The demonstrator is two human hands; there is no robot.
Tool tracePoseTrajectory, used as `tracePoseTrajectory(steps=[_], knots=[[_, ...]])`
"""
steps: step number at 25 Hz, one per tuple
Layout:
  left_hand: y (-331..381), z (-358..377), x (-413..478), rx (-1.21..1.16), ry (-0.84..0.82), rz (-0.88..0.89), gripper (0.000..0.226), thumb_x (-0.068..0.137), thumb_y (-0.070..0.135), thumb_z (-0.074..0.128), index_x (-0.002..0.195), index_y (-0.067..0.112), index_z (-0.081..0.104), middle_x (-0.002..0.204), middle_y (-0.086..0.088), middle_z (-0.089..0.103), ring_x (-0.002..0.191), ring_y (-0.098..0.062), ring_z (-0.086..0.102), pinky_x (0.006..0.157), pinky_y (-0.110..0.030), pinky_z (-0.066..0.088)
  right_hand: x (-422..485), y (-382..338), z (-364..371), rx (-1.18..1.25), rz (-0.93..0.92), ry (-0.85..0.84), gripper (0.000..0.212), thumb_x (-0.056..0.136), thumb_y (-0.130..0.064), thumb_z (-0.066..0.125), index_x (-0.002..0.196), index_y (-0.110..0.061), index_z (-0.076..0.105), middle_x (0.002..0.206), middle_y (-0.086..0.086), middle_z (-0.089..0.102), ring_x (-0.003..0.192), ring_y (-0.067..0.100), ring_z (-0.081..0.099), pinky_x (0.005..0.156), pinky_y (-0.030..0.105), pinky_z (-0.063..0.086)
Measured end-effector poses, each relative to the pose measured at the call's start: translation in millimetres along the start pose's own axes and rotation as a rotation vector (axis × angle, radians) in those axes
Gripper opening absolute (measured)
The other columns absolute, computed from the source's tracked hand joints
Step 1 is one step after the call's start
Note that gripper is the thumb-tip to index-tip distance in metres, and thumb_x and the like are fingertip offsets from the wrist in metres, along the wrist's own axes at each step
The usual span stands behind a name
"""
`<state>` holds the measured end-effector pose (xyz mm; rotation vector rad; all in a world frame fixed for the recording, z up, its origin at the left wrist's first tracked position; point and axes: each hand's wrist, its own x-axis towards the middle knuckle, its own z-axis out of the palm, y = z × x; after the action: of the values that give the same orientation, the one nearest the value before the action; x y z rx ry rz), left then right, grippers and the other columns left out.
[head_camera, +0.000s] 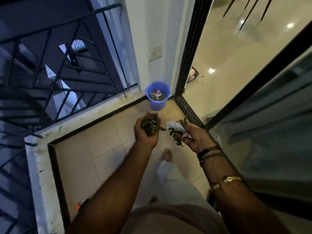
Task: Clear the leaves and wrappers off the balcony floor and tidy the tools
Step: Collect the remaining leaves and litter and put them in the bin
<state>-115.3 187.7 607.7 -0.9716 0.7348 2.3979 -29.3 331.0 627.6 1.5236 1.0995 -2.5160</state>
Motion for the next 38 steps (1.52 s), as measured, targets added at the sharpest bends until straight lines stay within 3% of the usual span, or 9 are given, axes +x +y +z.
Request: tracePoseTrajectory(steps=[8,14,17,20,22,26,29,33,38], knots=[[28.1,120.3,232.3,0.231,0.106,-0.078,0.040,0.099,0.024,0.045,0.084,0.010,0.078,0.083,-0.012,0.075,0.083,-0.027,0.069,0.091,-0.040,0.052,219.5,-100.8,104.3,0.066,0.093,0.070,0.008,0.100,0.000,0.057,0.095,-0.004,0.062,0.112,0.018,0.062,0.085,0.026,0.063,0.053,0.029,0.061],[14.8,149.4,449.7,0.387,0.131,-0.143,0.029,0.100,0.028,0.047,0.104,0.012,0.070,0.092,-0.009,0.074,0.084,-0.023,0.071,0.083,-0.037,0.057,419.5,-125.3,148.2,0.119,0.190,0.127,0.009,0.101,0.000,0.055,0.096,-0.003,0.062,0.101,0.012,0.060,0.082,0.024,0.060,0.064,0.034,0.063],[-2.4,140.9,564.3,0.543,0.106,-0.174,0.050,0.101,0.043,0.043,0.131,0.008,0.063,0.122,-0.017,0.068,0.106,-0.033,0.067,0.087,-0.045,0.058,535.4,-112.1,156.0,0.048,0.175,0.121,0.013,0.100,-0.001,0.057,0.112,-0.002,0.062,0.103,0.014,0.061,0.077,0.021,0.059,0.058,0.031,0.063],[-11.9,122.2,641.7,0.541,0.012,-0.256,0.066,0.101,0.057,0.034,0.145,0.010,0.051,0.143,-0.020,0.055,0.130,-0.038,0.053,0.107,-0.054,0.046,625.5,-94.5,155.9,-0.096,0.142,0.098,0.040,0.097,-0.006,0.065,0.135,0.001,0.056,0.128,0.017,0.062,0.101,0.031,0.065,0.057,0.032,0.062],[-2.8,123.3,659.0,0.564,0.064,-0.247,0.066,0.103,0.056,0.034,0.149,0.010,0.046,0.149,-0.018,0.049,0.136,-0.038,0.047,0.115,-0.052,0.038,654.7,-85.7,157.4,-0.141,0.143,0.104,0.041,0.098,-0.006,0.063,0.138,0.003,0.054,0.120,0.013,0.063,0.103,0.029,0.064,0.056,0.028,0.061],[25.7,150.2,619.2,0.749,0.170,-0.297,0.065,0.105,0.048,0.037,0.154,0.005,0.033,0.156,-0.015,0.041,0.142,-0.031,0.041,0.117,-0.044,0.035,629.1,-87.2,150.8,0.003,0.108,0.216,0.025,0.100,-0.002,0.054,0.124,0.000,0.059,0.110,0.014,0.060,0.099,0.028,0.061,0.060,0.024,0.060],[36.4,194.9,547.8,0.815,0.113,-0.353,0.051,0.107,0.039,0.039,0.142,0.003,0.048,0.127,-0.011,0.063,0.115,-0.025,0.062,0.103,-0.038,0.048,538.6,-115.9,153.2,0.247,0.081,0.335,0.017,0.099,-0.006,0.056,0.113,-0.002,0.065,0.097,0.011,0.066,0.088,0.029,0.065,0.069,0.035,0.063],[41.2,260.1,430.6,0.974,-0.019,-0.438,0.029,0.103,0.031,0.048,0.110,0.008,0.063,0.096,-0.008,0.066,0.086,-0.019,0.064,0.090,-0.035,0.053,388.9,-162.3,157.1,0.389,-0.003,0.428,0.020,0.098,-0.009,0.060,0.117,-0.009,0.067,0.101,0.007,0.070,0.089,0.023,0.068,0.088,0.043,0.060],[16.6,284.1,300.0,1.328,-0.278,-0.511,0.018,0.098,0.021,0.057,0.098,0.008,0.068,0.094,-0.010,0.070,0.088,-0.022,0.068,0.082,-0.035,0.057,227.2,-148.9,130.0,0.614,-0.174,0.588,0.022,0.099,-0.010,0.060,0.120,-0.009,0.066,0.104,0.008,0.071,0.086,0.021,0.068,0.075,0.036,0.060]])
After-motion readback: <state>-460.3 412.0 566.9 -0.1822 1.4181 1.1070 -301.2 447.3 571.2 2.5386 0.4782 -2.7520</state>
